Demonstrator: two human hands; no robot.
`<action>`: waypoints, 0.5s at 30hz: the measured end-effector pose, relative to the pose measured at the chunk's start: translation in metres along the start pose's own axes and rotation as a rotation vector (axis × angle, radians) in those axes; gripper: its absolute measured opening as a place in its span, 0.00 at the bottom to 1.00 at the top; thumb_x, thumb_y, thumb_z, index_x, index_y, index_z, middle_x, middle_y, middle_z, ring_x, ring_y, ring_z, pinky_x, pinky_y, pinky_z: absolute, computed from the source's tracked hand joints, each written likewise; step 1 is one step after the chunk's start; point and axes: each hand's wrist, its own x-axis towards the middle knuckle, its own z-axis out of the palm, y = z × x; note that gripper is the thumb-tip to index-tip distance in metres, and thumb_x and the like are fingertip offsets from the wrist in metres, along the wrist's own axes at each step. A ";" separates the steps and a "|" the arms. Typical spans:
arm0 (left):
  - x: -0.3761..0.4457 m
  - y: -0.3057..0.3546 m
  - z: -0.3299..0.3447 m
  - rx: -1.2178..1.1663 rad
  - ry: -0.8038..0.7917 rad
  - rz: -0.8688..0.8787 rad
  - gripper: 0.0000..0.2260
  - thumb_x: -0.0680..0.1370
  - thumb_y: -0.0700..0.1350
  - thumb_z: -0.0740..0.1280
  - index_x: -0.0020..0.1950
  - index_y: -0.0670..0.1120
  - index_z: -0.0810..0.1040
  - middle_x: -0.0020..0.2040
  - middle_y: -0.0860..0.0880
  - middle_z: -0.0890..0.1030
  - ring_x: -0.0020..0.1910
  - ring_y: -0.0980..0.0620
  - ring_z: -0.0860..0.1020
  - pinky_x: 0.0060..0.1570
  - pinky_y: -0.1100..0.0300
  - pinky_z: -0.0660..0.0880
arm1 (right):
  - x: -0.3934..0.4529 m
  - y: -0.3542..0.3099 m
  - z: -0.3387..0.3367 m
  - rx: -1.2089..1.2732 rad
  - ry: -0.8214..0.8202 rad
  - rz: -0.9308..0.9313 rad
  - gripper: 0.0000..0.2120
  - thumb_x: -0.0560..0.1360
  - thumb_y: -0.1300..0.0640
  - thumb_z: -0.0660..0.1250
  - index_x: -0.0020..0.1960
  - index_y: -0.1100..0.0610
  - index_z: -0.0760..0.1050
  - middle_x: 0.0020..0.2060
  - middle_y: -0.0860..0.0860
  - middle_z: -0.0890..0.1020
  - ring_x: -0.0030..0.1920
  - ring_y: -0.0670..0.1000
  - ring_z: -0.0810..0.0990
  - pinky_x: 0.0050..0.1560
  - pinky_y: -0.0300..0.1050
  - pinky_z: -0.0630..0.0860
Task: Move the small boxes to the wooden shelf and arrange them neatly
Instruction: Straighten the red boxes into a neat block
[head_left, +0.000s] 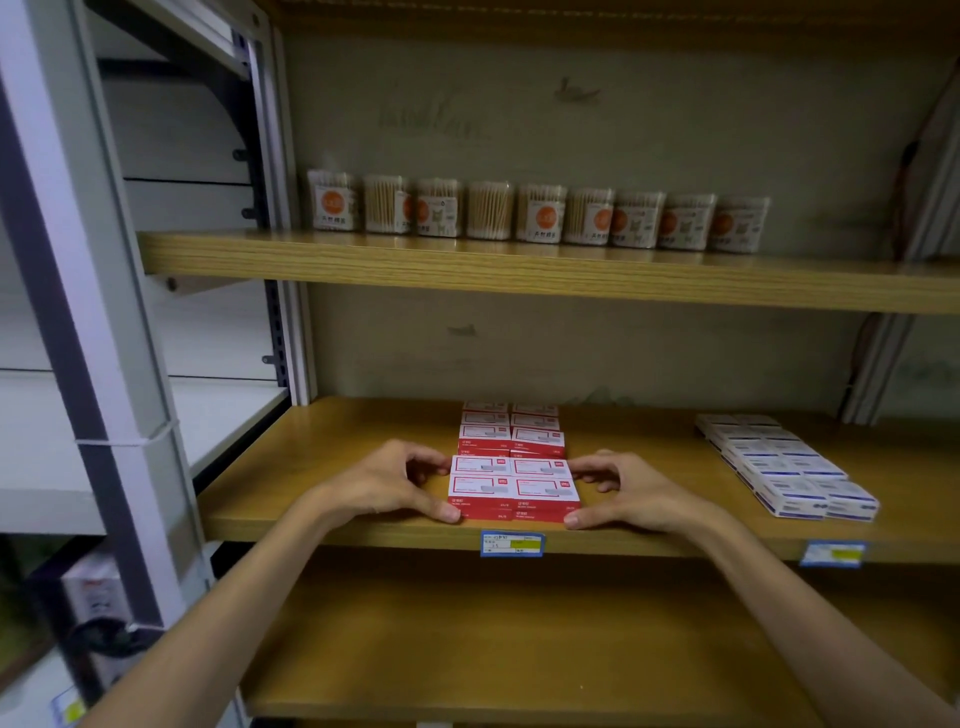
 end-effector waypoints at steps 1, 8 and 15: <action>0.000 -0.001 0.000 0.001 0.006 0.000 0.34 0.65 0.54 0.81 0.69 0.54 0.74 0.57 0.63 0.76 0.55 0.63 0.73 0.49 0.68 0.69 | 0.000 0.000 0.000 0.002 0.005 0.002 0.44 0.61 0.43 0.82 0.73 0.48 0.70 0.65 0.45 0.74 0.65 0.48 0.72 0.59 0.38 0.71; 0.004 -0.005 0.005 0.008 0.020 -0.003 0.30 0.66 0.52 0.81 0.65 0.54 0.74 0.57 0.58 0.77 0.56 0.60 0.74 0.51 0.65 0.70 | 0.000 -0.003 0.001 -0.004 -0.010 0.011 0.43 0.61 0.43 0.82 0.72 0.48 0.70 0.65 0.44 0.73 0.65 0.47 0.71 0.57 0.37 0.70; 0.003 -0.010 0.008 0.019 0.062 0.033 0.30 0.63 0.56 0.82 0.62 0.55 0.76 0.58 0.56 0.77 0.57 0.58 0.74 0.54 0.61 0.72 | -0.005 -0.006 0.004 0.006 0.007 0.003 0.40 0.62 0.43 0.81 0.70 0.48 0.71 0.63 0.43 0.73 0.64 0.46 0.71 0.57 0.34 0.68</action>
